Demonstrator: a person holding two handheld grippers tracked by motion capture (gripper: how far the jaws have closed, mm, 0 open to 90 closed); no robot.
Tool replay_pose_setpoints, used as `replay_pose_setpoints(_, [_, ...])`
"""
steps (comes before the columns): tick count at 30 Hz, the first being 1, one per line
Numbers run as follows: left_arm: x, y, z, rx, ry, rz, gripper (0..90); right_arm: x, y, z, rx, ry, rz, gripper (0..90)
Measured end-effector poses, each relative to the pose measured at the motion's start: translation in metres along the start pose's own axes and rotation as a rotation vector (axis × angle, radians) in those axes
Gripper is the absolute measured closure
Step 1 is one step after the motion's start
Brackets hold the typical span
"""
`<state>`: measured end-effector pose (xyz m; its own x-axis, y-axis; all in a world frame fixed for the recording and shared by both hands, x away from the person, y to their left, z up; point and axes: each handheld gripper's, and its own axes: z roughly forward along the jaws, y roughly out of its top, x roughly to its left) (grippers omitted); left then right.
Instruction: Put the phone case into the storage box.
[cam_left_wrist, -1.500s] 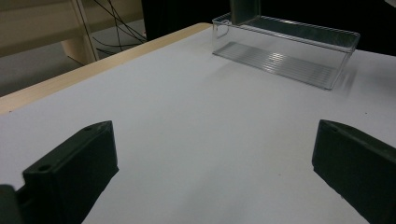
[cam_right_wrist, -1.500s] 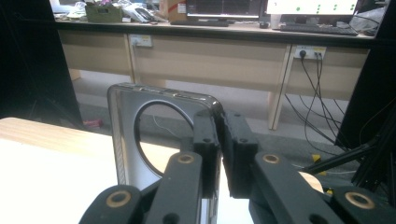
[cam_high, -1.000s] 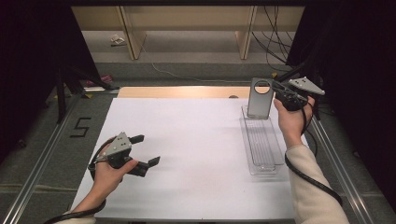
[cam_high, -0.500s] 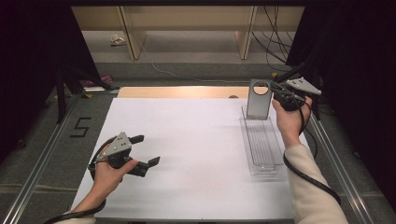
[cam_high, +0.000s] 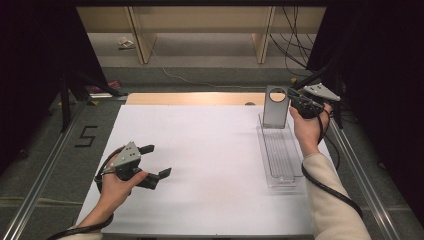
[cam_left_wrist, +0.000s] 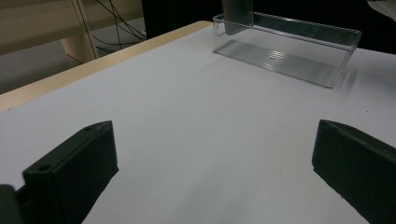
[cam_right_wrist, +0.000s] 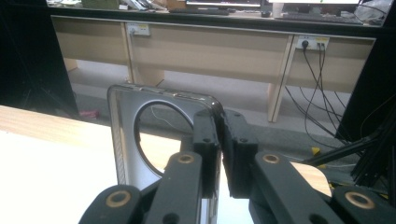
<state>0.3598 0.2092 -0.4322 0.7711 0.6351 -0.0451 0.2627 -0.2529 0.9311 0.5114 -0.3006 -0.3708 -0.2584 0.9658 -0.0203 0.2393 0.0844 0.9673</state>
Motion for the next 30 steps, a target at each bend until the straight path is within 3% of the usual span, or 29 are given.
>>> replay_pose_setpoints(30, [0.000, 0.000, 0.002, 0.006, -0.005, -0.001, 0.0, -0.007, -0.015, 0.021, 0.061, 0.006, 0.009, 84.8])
